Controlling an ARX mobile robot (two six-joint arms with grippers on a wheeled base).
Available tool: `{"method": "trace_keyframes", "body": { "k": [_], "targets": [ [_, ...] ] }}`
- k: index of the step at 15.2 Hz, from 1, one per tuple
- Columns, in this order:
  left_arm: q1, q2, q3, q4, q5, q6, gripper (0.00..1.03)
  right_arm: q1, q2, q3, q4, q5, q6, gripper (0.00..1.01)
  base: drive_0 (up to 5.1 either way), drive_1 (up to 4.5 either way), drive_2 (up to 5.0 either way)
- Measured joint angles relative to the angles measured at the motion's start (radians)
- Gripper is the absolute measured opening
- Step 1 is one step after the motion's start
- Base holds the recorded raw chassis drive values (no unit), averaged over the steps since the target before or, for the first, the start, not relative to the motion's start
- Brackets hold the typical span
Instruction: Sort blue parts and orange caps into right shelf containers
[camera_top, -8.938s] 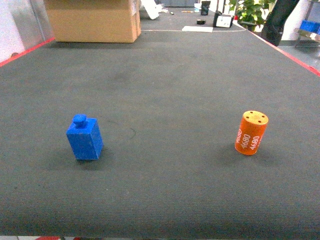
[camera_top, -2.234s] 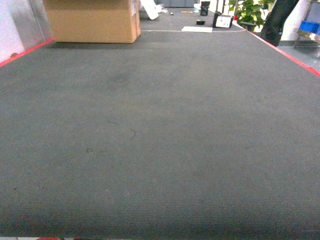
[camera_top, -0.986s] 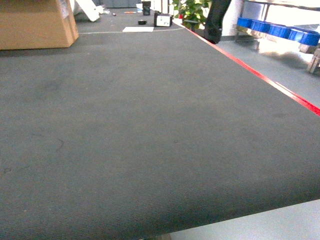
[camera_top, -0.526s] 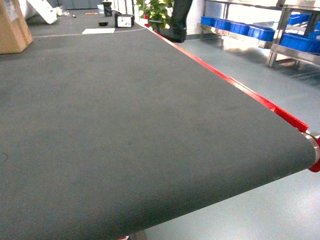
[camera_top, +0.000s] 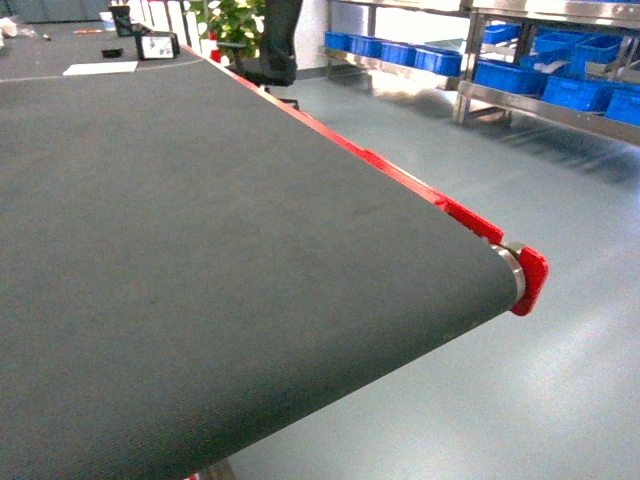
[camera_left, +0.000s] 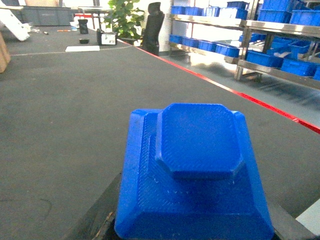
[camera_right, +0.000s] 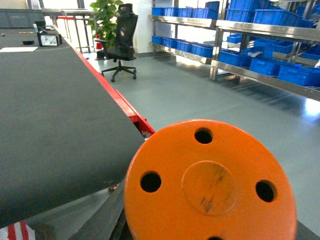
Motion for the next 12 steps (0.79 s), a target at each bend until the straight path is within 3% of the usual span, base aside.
{"method": "trace_keyframes", "body": {
  "k": [12],
  "targets": [
    [0.0,0.0,0.0,0.0,0.0,0.0,0.43,0.0,0.0,0.0,0.0,0.0,0.0,0.46,-1.6,-1.59,-1.6]
  ]
}}
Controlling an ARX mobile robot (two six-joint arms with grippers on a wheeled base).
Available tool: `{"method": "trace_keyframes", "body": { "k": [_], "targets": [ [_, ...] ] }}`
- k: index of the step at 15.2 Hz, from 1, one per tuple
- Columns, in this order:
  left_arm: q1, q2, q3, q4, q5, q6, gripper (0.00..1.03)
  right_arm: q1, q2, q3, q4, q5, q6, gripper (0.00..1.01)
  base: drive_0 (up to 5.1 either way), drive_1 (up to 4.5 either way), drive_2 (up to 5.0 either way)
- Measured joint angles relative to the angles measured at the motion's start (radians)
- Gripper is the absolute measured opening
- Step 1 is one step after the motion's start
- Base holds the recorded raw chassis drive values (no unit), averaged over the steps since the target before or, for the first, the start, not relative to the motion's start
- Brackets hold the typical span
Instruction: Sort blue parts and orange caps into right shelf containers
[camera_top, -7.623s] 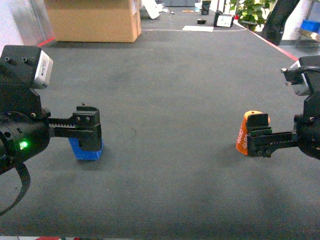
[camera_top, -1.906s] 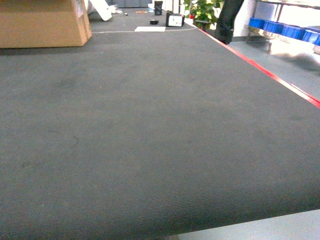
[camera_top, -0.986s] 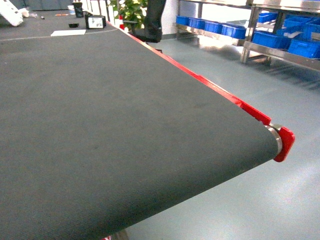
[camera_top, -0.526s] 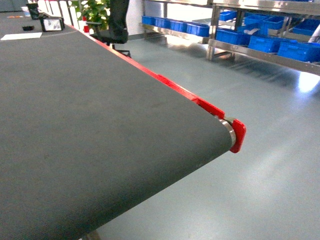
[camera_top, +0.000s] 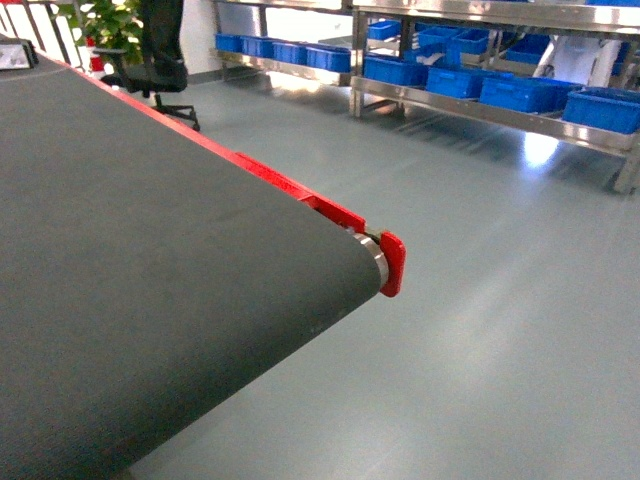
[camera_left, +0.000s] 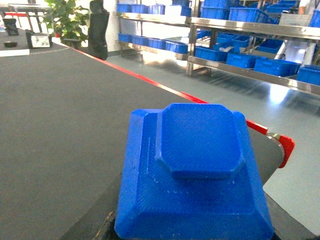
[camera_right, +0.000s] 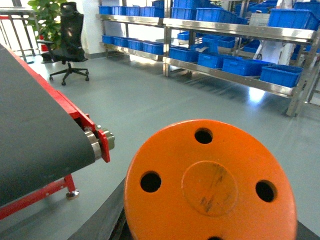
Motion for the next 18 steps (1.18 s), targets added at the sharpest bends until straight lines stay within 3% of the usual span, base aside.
{"method": "trace_keyframes", "body": {
  "k": [18],
  "targets": [
    [0.0,0.0,0.0,0.0,0.0,0.0,0.43,0.0,0.0,0.0,0.0,0.0,0.0,0.46,-1.7,-1.67,-1.7]
  ]
}}
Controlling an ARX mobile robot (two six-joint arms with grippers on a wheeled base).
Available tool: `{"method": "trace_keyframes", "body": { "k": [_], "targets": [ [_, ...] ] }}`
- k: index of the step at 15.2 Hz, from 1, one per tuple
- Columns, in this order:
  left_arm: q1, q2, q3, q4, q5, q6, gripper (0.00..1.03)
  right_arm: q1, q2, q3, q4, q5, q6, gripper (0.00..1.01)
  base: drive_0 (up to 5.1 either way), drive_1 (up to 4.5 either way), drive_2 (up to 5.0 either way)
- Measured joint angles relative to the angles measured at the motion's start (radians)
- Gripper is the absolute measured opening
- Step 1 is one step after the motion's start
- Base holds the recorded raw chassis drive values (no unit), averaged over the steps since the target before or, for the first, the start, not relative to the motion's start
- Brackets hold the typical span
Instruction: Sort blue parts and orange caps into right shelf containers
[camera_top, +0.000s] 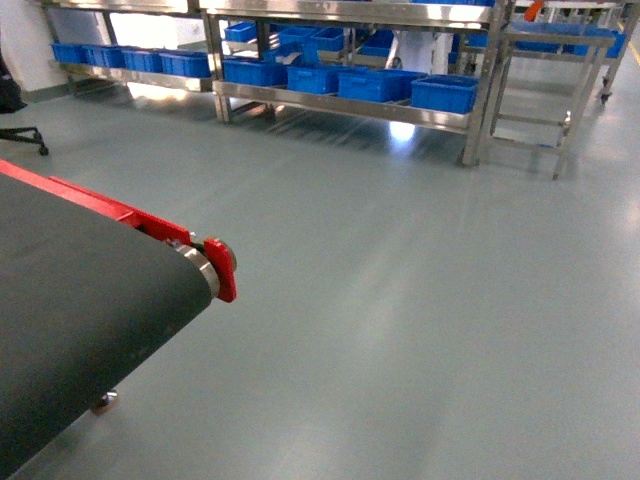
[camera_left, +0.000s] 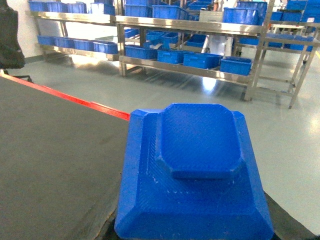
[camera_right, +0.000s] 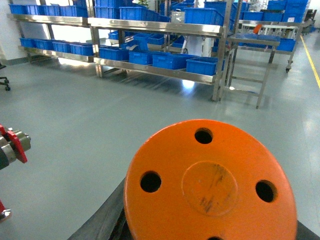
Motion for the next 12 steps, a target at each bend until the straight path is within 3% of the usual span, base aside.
{"method": "trace_keyframes", "body": {
  "k": [12],
  "targets": [
    [0.0,0.0,0.0,0.0,0.0,0.0,0.43,0.0,0.0,0.0,0.0,0.0,0.0,0.45,-1.6,-1.57,-1.6]
  ]
}}
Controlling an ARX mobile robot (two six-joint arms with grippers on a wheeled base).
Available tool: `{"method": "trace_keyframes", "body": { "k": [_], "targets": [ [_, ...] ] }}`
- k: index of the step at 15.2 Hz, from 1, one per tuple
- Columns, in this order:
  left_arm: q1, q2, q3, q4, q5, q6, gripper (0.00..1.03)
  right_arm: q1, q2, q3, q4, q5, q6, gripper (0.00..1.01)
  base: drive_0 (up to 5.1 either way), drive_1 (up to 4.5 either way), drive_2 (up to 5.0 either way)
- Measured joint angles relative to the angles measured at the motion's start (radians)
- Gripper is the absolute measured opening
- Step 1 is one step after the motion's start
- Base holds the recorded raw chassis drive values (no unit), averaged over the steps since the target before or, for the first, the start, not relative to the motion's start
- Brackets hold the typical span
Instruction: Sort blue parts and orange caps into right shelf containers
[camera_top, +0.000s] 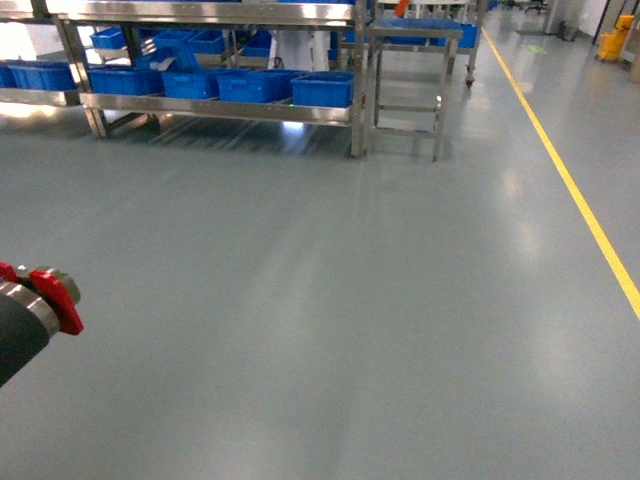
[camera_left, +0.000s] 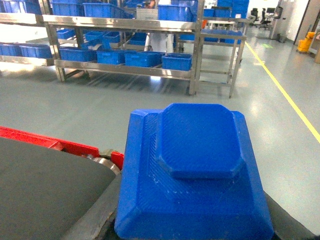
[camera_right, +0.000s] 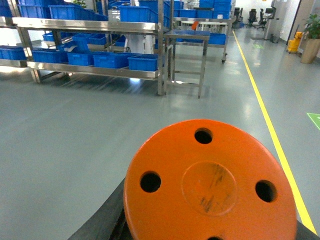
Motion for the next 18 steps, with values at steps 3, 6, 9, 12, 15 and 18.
{"method": "trace_keyframes", "body": {
  "k": [3,6,9,12,15,18],
  "targets": [
    [0.0,0.0,0.0,0.0,0.0,0.0,0.43,0.0,0.0,0.0,0.0,0.0,0.0,0.45,-1.6,-1.6,-1.6],
    [0.0,0.0,0.0,0.0,0.0,0.0,0.43,0.0,0.0,0.0,0.0,0.0,0.0,0.45,-1.7,-1.66,-1.7],
    [0.0,0.0,0.0,0.0,0.0,0.0,0.43,0.0,0.0,0.0,0.0,0.0,0.0,0.45,-1.6,-1.59,-1.6],
    [0.0,0.0,0.0,0.003,0.0,0.0,0.43,0.0,0.0,0.0,0.003,0.0,0.0,0.45,-0.2,2.0,-2.4],
    [0.0,0.0,0.0,0.0,0.001,0.0,0.43,0.0,0.0,0.0,0.001,0.0,0.0,0.45,-0.1,4.17,-4.3],
    [0.0,0.0,0.0,0.0,0.001,0.0,0.43,0.0,0.0,0.0,0.0,0.0,0.0,0.45,0.0,4.23,-4.3]
  ]
}}
